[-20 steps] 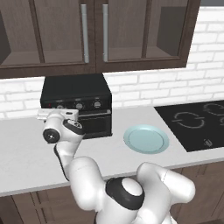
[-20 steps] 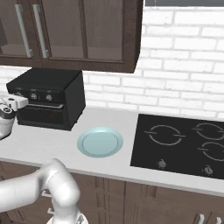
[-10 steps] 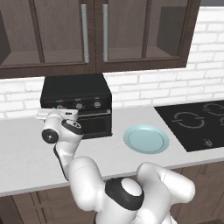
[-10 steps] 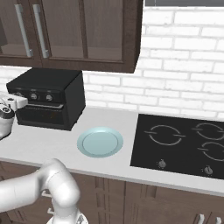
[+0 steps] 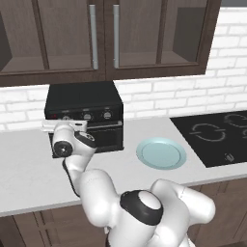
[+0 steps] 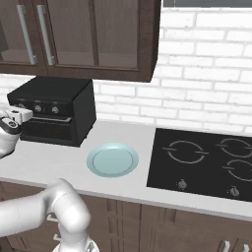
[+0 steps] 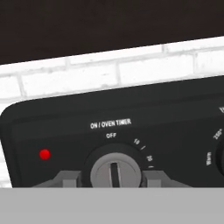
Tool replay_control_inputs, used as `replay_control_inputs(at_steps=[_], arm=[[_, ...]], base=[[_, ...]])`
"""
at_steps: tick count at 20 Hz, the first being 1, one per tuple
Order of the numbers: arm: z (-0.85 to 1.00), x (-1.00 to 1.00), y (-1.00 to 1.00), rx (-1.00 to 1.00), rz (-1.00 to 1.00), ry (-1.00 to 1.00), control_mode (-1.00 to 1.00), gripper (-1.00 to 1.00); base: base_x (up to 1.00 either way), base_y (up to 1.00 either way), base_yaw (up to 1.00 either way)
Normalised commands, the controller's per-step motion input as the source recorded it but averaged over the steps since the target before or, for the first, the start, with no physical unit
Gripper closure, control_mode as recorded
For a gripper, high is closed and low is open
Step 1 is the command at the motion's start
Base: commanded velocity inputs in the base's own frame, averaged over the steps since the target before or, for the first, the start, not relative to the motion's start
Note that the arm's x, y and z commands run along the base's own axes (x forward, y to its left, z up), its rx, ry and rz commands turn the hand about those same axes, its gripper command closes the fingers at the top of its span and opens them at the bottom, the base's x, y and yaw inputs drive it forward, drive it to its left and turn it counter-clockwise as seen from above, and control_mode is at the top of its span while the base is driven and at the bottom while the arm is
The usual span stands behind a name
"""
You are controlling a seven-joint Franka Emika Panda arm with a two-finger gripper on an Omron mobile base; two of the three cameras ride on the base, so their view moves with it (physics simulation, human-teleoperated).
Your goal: Pick up the kebab skewer and baguette bread, and place them inside the toaster oven. Close the toaster oven door and start by setting the timer.
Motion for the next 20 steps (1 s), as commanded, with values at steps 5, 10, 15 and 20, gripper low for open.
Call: replay_control_inputs(at_steps=[5,10,15,20], arm=[[0.00,0.00,-0.06,0.04,0.06,0.00,-1.00,1.00],[0.00,0.00,0.00,0.00,0.02,0.00,-1.00,1.00],[0.00,0.00,0.00,0.02,0.00,0.00,-1.00,1.00],[-0.01,-0.01,0.00,0.09,-0.01,0.00,-1.00,1.00]], base=[[0.00,0.00,0.00],[0.00,0.00,0.00],[0.00,0.00,0.00],[0.00,0.00,0.00]])
